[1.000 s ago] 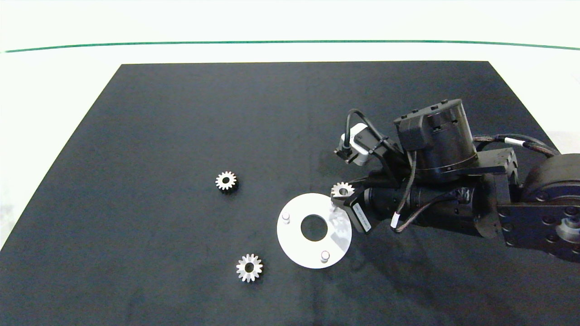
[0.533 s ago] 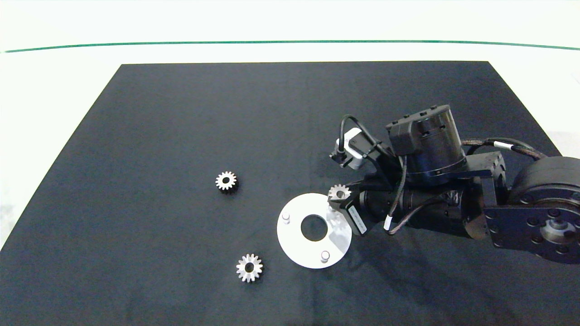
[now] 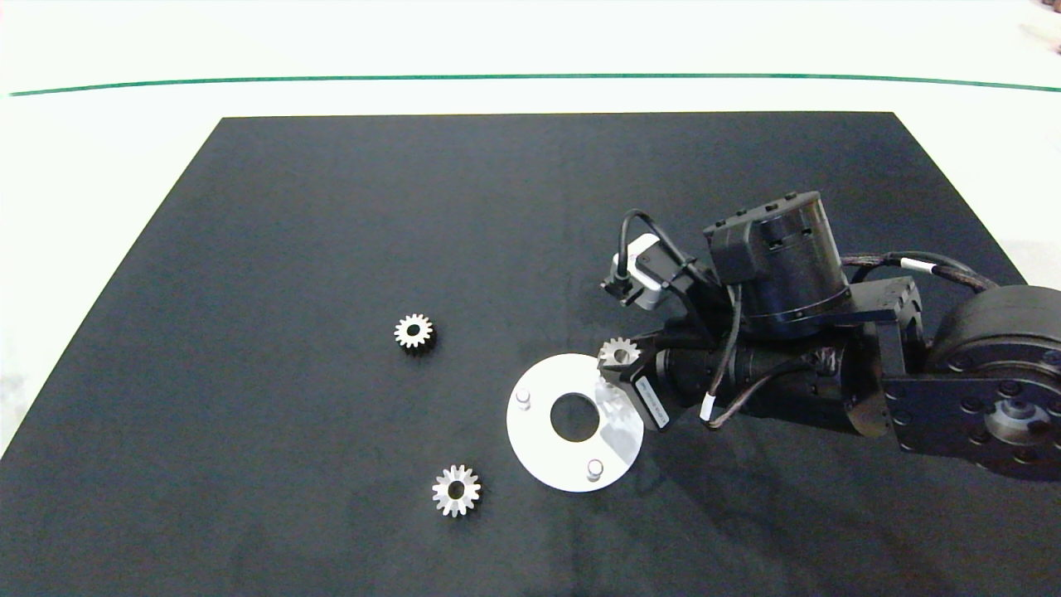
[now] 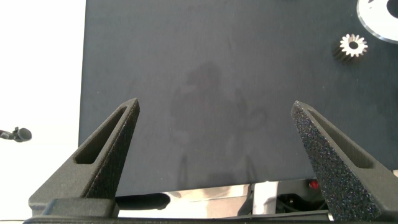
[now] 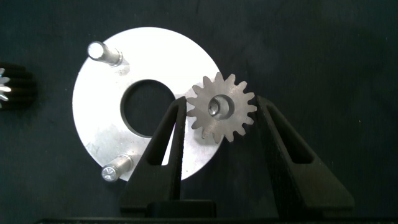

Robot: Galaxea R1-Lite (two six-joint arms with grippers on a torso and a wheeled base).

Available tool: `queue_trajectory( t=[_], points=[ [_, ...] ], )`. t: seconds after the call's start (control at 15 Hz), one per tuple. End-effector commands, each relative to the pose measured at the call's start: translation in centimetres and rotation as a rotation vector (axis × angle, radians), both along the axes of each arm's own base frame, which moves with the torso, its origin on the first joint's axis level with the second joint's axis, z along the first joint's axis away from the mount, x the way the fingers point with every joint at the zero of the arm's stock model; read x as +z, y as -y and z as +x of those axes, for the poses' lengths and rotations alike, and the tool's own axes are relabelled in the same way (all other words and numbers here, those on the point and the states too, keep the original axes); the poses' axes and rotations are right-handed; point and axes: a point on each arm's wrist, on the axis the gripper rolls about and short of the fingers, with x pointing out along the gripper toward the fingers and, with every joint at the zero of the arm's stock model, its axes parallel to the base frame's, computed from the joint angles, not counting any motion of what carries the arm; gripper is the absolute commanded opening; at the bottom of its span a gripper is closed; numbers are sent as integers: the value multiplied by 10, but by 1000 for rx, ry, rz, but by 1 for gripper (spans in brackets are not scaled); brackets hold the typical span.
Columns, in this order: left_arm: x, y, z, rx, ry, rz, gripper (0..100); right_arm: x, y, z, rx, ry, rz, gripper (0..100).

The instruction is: Install three planetary gears onto the carrier pins

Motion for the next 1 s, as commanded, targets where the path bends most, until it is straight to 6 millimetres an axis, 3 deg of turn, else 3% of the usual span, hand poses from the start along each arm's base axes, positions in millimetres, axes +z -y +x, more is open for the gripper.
queue_trajectory(
  t=[0.07, 1.0],
  points=[
    [0, 0, 0, 3, -3, 1, 100, 1, -1, -2, 5, 4, 2, 4],
    [3, -1, -3, -1, 14, -2, 100, -4, -4, -2, 13, -7, -12, 4]
  ],
)
